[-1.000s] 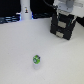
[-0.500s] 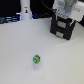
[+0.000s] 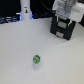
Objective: Open the kcup holder, insert the kcup into the holder, and close the kcup holder
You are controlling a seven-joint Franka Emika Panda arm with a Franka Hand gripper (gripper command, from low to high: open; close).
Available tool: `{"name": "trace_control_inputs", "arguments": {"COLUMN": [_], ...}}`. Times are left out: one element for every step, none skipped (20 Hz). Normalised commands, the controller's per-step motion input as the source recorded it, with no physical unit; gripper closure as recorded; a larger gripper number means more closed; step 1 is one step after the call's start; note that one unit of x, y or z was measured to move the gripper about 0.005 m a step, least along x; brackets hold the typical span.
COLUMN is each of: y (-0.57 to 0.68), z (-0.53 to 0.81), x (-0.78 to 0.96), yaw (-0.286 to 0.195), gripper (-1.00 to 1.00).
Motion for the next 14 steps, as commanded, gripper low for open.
{"name": "trace_control_inputs", "arguments": {"y": [-0.05,-0.07,-0.07,-0.14,-0.17,-0.15,-0.23,-0.29,-0.34,-0.15,-0.37,-0.13,-0.12,-0.21], "z": [-0.01,0.00,0.01,0.00,0.00,0.01,0.07,0.08,0.08,-0.01,0.09,-0.01,0.00,0.19], "x": [0.09,0.15,0.26,0.23,0.25,0.22,0.36,0.41,0.41,0.19,0.48,0.34,0.37,0.92], "yaw": [-0.011,-0.016,-0.031,-0.016,-0.025,-0.027,-0.033,-0.038,-0.048,-0.024,-0.037,-0.032,-0.035,-0.085], "gripper": [1.00,1.00,1.00,1.00,1.00,1.00,1.00,1.00,1.00,1.00,1.00,1.00,1.00,1.00]}}
